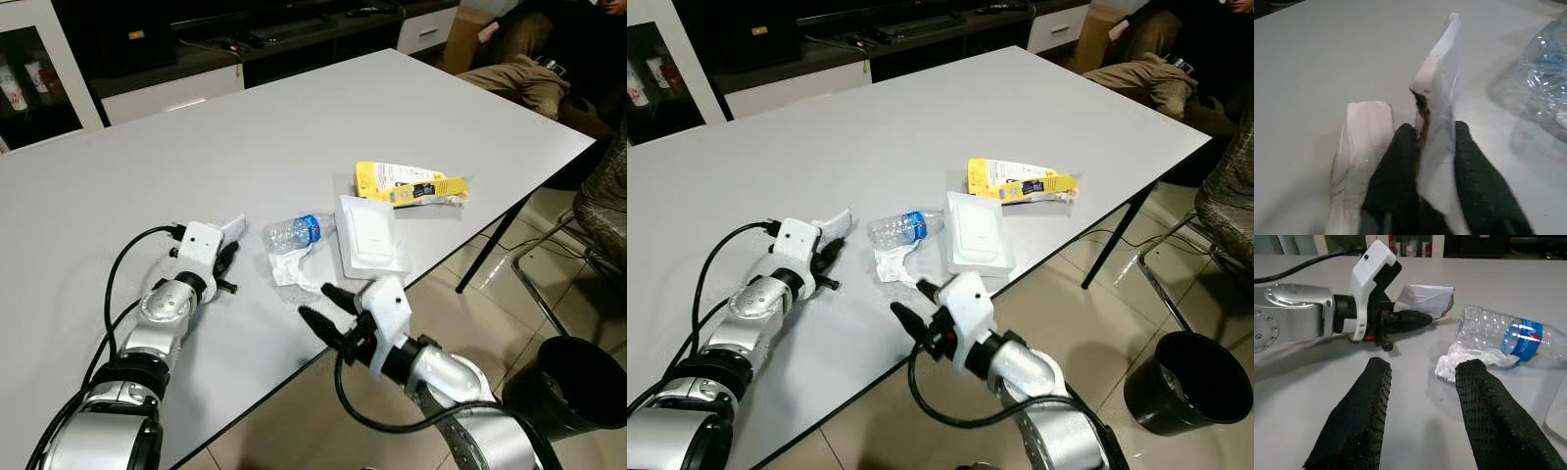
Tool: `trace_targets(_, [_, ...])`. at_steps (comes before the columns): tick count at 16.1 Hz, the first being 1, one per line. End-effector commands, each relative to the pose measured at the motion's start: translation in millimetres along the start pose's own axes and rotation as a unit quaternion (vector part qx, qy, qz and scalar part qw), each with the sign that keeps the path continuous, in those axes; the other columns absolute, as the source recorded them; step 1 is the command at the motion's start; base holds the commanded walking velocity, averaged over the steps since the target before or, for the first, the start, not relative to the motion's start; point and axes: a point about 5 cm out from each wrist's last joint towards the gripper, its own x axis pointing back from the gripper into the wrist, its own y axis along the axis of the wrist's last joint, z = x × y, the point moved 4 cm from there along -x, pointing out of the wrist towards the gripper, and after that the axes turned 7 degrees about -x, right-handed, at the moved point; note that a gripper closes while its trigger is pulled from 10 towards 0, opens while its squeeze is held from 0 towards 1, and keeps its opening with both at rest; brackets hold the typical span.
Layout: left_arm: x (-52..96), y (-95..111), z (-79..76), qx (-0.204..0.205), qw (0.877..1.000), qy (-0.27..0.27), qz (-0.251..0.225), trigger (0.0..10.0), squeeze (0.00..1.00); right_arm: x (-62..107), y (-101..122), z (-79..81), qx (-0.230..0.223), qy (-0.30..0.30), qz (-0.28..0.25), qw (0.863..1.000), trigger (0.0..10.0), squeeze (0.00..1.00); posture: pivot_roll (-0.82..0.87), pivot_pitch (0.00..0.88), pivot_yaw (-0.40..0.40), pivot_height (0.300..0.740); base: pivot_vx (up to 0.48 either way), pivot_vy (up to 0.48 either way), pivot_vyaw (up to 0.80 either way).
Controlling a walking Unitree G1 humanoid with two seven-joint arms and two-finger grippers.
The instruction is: Picking trash to rubbish bin
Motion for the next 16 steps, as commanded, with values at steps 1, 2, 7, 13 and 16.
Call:
trace_targets(1, [4.5, -0.6, 7.2, 0.01, 1.0, 0.004, -0.006, 0.0, 0.0, -4.2, -1.1, -16.2, 0.013, -0.044, 0.002, 0.999, 10.0, 0.0, 0.01, 0.0, -0.02, 0.74, 0.0, 0.0, 0.0])
trace_targets(2, [8.0, 0.5, 13.1, 0.016, 1.0, 0.01, -0.014, 0.0, 0.0, -9.0, -3.0, -25.9, 0.021, -0.073, 0.004, 0.997, 10.0, 0.0, 0.01, 0.0, -0.017, 0.74, 0.0, 0.0, 0.0])
trace_targets(7, [57.2, 13.7, 55.5, 0.023, 0.994, 0.079, -0.069, 0.0, 0.0, -40.4, -6.0, -52.9, -0.01, -0.095, 0.01, 0.995, 10.0, 1.0, 0.04, 0.0, -0.025, 0.74, 0.0, 0.0, 0.0])
trace_targets(13, [113.6, 50.6, 33.4, 0.03, 0.994, 0.019, -0.105, 0.0, 0.0, -89.4, -4.6, -67.9, 0.032, -0.096, 0.043, 0.994, 10.0, 1.0, 0.1, 0.0, -0.053, 0.74, 0.0, 0.0, 0.0])
trace_targets(16, [122.8, 53.3, 29.4, 0.032, 0.995, 0.014, -0.091, 0.0, 0.0, -97.6, -14.0, -66.3, 0.035, -0.094, 0.063, 0.993, 10.0, 0.0, 0.11, 0.0, -0.052, 0.74, 0.0, 0.0, 0.0])
